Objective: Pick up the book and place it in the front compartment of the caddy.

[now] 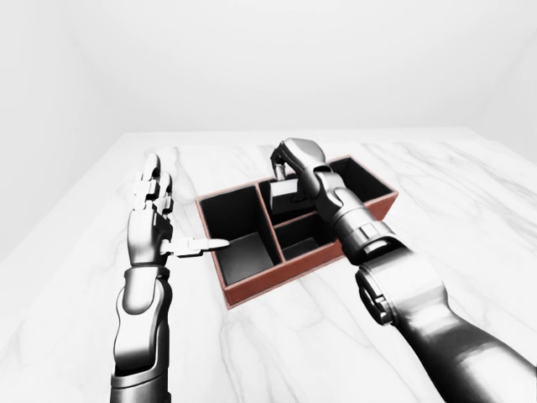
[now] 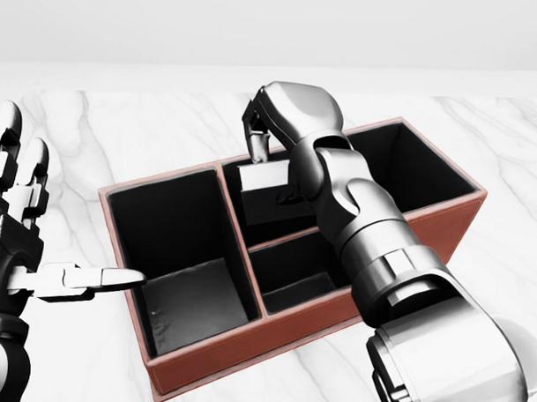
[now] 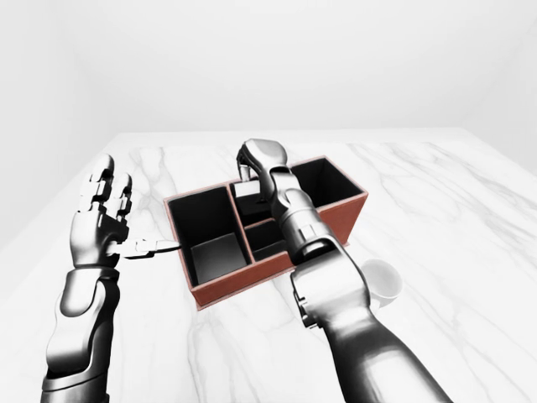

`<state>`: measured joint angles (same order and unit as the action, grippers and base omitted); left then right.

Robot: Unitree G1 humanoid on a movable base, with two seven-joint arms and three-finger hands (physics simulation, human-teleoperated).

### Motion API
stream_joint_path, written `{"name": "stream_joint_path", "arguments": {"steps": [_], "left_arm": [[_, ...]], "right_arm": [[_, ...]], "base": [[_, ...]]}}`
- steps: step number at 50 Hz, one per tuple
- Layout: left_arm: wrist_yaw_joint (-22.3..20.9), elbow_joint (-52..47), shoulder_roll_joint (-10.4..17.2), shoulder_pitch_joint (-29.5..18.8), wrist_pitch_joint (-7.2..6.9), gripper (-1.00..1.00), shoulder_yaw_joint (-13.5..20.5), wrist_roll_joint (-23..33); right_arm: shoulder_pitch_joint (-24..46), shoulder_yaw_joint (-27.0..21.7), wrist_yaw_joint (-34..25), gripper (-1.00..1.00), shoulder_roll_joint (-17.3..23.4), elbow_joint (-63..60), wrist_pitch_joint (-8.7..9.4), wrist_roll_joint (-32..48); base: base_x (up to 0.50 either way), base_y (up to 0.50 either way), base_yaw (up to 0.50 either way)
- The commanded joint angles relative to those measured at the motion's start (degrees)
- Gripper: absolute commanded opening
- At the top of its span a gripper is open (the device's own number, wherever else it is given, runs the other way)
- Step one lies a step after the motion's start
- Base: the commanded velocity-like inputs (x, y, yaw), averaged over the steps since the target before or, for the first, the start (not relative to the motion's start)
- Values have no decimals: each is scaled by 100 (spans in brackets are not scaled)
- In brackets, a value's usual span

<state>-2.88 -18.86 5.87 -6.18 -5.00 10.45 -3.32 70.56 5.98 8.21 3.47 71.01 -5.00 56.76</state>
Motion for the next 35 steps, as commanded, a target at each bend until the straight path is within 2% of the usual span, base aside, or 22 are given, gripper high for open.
{"name": "stream_joint_path", "arguments": {"steps": [1,35], "left_arm": [[-1,38,-2,-14,0,95,7,-13],[52,-153,30,-67,0,95,66,-184]], "right_arm": [[76,-112,225,-100,-17,-127,0,146],[30,-85,529,-100,-43,-14,0,198]], "base": [[0,0,0],[0,0,0]]}}
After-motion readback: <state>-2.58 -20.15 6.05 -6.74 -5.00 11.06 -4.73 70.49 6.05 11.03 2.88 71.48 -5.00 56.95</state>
